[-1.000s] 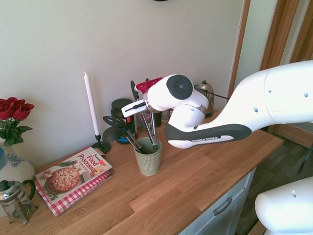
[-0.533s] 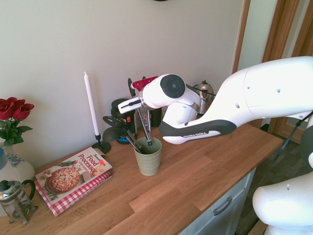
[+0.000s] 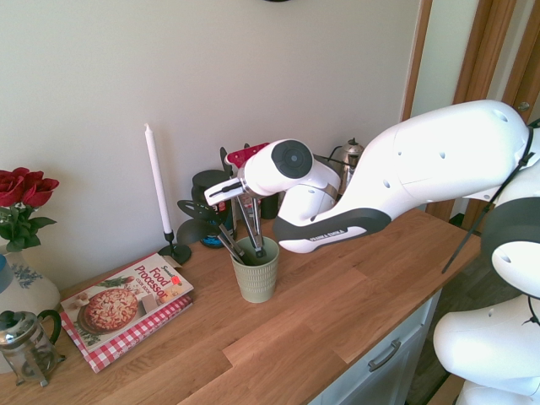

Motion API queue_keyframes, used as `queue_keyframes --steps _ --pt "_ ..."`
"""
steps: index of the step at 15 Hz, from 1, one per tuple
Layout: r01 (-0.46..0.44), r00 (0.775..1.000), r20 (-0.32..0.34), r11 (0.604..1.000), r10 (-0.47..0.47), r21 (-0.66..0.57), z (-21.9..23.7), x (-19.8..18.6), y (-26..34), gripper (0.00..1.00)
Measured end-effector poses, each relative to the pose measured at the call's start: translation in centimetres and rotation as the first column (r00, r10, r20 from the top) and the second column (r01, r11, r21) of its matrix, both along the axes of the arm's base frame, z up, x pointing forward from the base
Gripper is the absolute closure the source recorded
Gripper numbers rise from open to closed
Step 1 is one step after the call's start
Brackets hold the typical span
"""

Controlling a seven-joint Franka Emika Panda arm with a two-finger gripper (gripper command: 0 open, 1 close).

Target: Put the tongs back in the holder

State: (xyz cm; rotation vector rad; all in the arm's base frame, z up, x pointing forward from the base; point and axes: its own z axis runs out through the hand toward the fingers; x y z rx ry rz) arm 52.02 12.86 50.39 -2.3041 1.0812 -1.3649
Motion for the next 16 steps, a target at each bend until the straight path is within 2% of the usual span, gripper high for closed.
queue_keyframes --steps 3,4,9,16 --pt "0.000 1.000 -0.012 1.000 0.000 -0.001 -0.6 -0.2 0.0 1.00" --pt "0.001 1.000 -0.018 1.000 -0.001 -0.001 -0.9 -0.3 0.0 0.00" --pt "0.001 0.999 -0.052 1.000 -0.001 0.009 -2.3 -1.3 0.2 0.00" --pt "-0.002 0.998 -0.068 0.999 0.006 0.050 -2.2 -3.1 0.2 0.00"
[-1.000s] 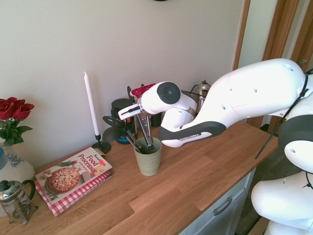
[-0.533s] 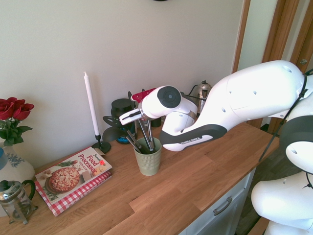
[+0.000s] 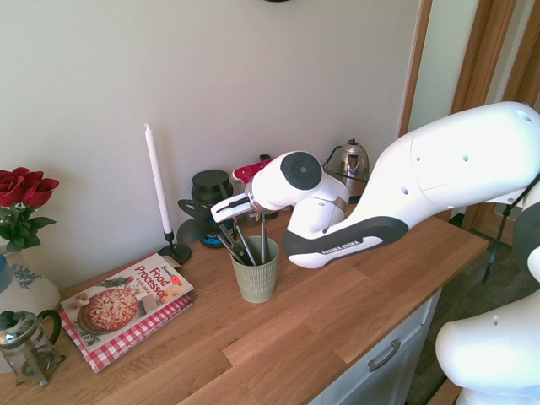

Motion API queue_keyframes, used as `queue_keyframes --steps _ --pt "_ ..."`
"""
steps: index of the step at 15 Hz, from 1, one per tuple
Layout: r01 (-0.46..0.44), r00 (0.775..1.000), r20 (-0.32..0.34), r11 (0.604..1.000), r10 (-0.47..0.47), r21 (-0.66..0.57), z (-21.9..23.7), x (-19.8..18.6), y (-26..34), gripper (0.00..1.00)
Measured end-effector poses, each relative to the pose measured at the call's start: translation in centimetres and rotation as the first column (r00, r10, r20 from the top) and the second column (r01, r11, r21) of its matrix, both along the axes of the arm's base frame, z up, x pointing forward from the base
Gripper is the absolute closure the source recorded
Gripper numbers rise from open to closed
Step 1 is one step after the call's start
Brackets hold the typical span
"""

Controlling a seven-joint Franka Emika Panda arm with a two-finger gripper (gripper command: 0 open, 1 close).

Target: Put the tongs back in the holder

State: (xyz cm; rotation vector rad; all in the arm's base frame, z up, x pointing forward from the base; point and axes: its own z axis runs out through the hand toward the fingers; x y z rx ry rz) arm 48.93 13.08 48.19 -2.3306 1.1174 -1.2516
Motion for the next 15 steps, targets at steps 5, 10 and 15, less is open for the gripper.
queue_keyframes --steps 5,10,15 --pt "-0.015 1.000 -0.025 0.998 0.016 0.056 3.3 -1.1 -0.1 0.00" --pt "-0.028 0.992 -0.116 0.991 0.044 0.132 14.0 -6.9 -5.3 0.00" --pt "-0.026 0.871 -0.483 0.990 0.090 0.138 9.1 -9.4 -11.6 0.00"
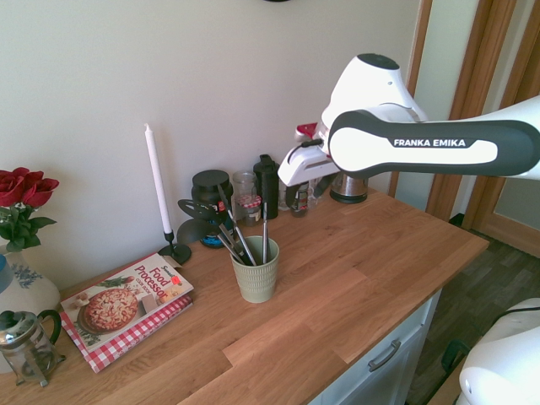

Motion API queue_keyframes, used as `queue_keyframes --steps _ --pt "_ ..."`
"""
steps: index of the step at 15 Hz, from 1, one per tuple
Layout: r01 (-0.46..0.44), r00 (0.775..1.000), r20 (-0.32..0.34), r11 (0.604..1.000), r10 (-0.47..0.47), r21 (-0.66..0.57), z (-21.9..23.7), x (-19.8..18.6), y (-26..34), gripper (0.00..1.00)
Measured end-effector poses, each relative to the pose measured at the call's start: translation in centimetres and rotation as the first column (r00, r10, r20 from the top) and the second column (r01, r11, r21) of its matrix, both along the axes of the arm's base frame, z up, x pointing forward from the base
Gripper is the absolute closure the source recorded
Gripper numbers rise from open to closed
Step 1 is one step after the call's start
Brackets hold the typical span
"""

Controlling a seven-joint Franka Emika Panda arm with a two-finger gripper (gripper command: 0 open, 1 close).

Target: Put the tongs back in the holder

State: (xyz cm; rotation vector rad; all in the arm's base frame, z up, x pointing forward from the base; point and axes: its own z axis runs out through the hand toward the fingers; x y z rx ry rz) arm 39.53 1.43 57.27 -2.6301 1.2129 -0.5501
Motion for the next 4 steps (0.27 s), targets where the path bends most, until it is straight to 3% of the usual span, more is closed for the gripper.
queue_keyframes --steps 2,4 --pt "-0.045 0.986 -0.158 0.999 0.047 0.017 -4.7 -1.0 -2.4 0.00" --pt "-0.088 0.953 -0.288 0.996 0.093 0.029 -7.7 -2.5 -3.5 0.00"
